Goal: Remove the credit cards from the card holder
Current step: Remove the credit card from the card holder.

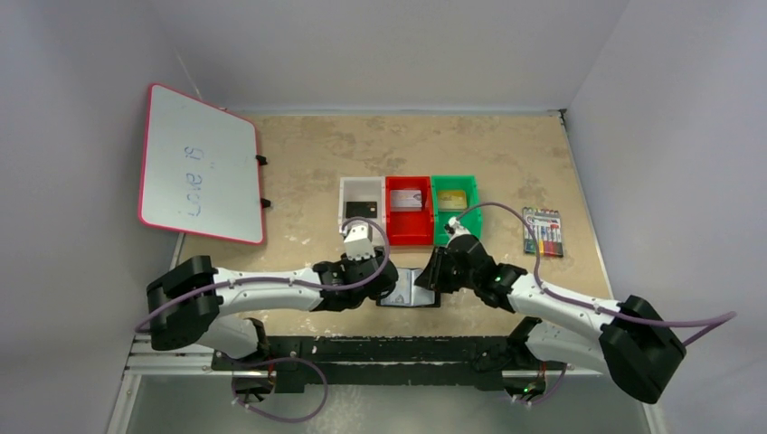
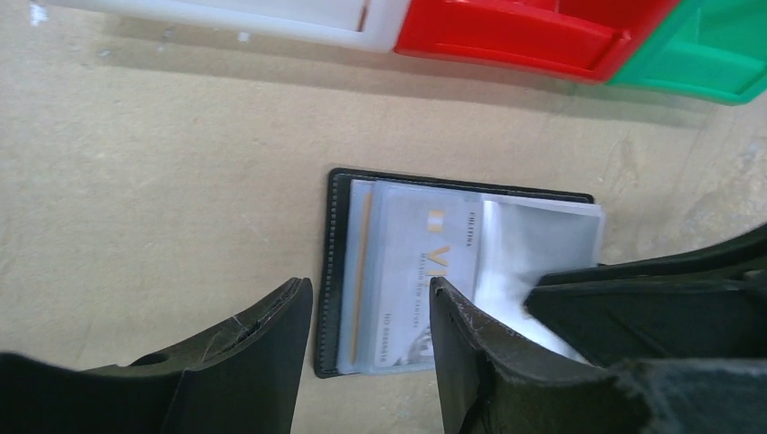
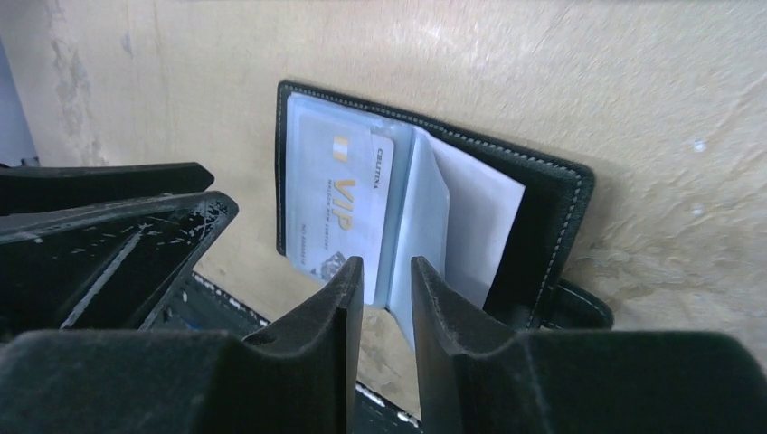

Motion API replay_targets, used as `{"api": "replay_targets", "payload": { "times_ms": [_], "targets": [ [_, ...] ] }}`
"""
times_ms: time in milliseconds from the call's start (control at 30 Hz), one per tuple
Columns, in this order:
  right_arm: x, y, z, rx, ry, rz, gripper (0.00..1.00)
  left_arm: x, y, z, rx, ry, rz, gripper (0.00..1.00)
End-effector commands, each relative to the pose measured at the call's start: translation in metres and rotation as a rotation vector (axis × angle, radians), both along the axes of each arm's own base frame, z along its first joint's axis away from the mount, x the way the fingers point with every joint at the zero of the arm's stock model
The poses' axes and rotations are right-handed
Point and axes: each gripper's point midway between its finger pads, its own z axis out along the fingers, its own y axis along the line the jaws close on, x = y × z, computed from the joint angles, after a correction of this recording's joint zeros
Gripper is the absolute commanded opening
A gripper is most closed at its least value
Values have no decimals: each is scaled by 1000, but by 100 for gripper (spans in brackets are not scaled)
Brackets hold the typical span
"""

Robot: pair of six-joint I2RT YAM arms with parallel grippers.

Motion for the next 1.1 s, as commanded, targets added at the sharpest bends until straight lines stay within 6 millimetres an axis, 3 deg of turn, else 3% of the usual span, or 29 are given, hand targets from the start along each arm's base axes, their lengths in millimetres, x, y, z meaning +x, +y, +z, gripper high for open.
{"api": "replay_targets", "payload": {
  "times_ms": [0,200,567,767,1067],
  "targets": [
    [-4,24,8,129,-2,73,27,7,-40,28,-118,-10,-50,50],
    [-2,25,-4,142,14,40,25,6,-57,18,-148,44,-102,50],
    [-6,28,-19,214,58,10,25,7,-54,-14,-52,103,-117,48],
    [-10,30,-26,267,109,-26,21,4,-53,-28,-14,132,-132,37],
    [-7,28,-19,321,101,-70,4,-6,-44,-47,39,167,-158,19]
  ]
}}
